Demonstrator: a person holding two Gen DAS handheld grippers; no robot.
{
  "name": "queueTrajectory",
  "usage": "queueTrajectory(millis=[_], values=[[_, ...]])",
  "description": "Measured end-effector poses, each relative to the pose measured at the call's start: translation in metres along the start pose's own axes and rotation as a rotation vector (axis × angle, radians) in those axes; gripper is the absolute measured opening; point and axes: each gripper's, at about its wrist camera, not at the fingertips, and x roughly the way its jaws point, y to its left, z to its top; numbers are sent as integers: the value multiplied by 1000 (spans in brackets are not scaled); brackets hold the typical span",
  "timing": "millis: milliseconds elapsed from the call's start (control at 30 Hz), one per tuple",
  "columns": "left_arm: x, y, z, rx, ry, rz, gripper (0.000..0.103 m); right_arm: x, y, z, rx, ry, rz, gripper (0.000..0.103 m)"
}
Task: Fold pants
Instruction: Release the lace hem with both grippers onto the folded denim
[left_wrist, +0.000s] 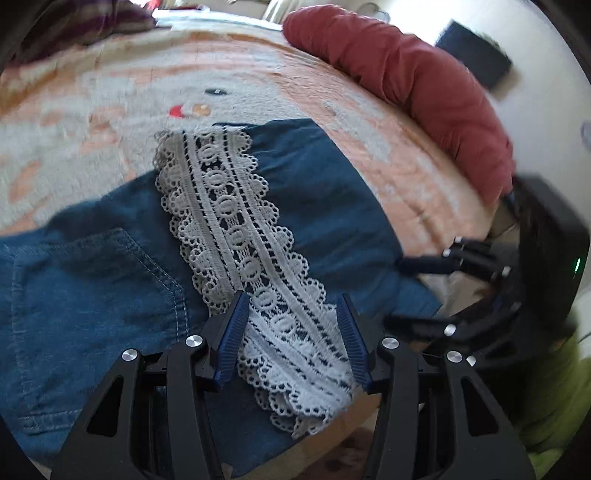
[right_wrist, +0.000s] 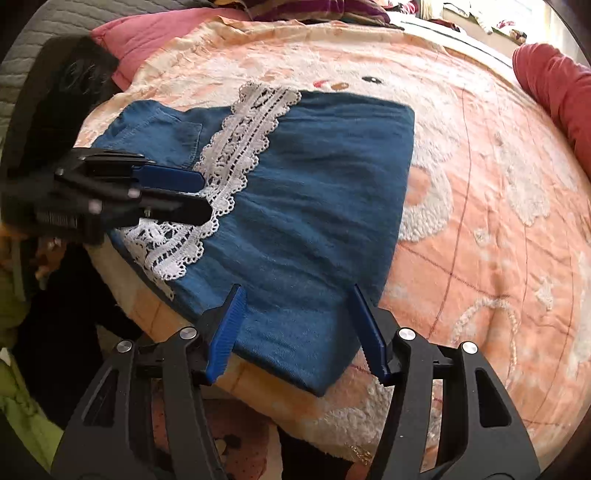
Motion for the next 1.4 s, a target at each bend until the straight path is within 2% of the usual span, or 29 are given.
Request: queueTrajectory(millis=[100,133,167,200,267,333,400,467,567,633,733,833,900,967,1067,1133,1200,1333,1367,1400], values=[[-2,-5,-3,23,-13,31,49,-1,0,3,11,-7,16,53],[-5,-4,-2,15,-19,26,49,-5,-8,4,37,-49,41,53],[-12,-4,0,-1,-32,14,49,-20,-15,6,74,-127,73,53],[-20,-4,2,-6,-55,-2,50,-35,-24,6,101,-196,89,58],[-30,-7,4,4,-86,-3,55,-60,-39,9,149,-328,53,65],[-29,-13,4,23,-83,-8,57,-71,-49,16,161,-365,0,65],[-16,-19,1,38,-37,-17,57,-68,-53,34,176,-344,12,65],[-3,-26,-1,65,-7,12,60,-57,-49,53,160,-301,41,65],[1,-35,-4,127,-4,69,60,-30,-43,88,127,-197,6,65],[1,-35,-6,129,-2,71,61,-11,-35,108,87,-151,-4,65],[2,-37,-7,150,-1,86,61,22,-30,130,42,-55,-68,65],[4,-40,-7,167,2,105,61,51,-39,136,65,24,-99,65],[5,-40,-6,167,4,97,65,70,-48,129,78,64,-96,66],[5,-41,-6,161,5,78,70,74,-49,126,72,52,-101,67],[3,-41,-5,160,-2,75,70,66,-44,124,50,21,-115,67],[-4,-37,-3,127,-28,54,70,50,-46,122,83,-28,-60,68],[-15,-36,-1,96,-72,30,70,33,-52,121,113,-90,-8,74],[-40,-31,-3,67,-154,80,70,11,-56,118,109,-171,-35,82],[-45,-30,-4,62,-168,101,74,8,-58,117,113,-187,-44,83],[-49,-29,-6,60,-182,125,84,6,-60,117,120,-195,-43,84]])
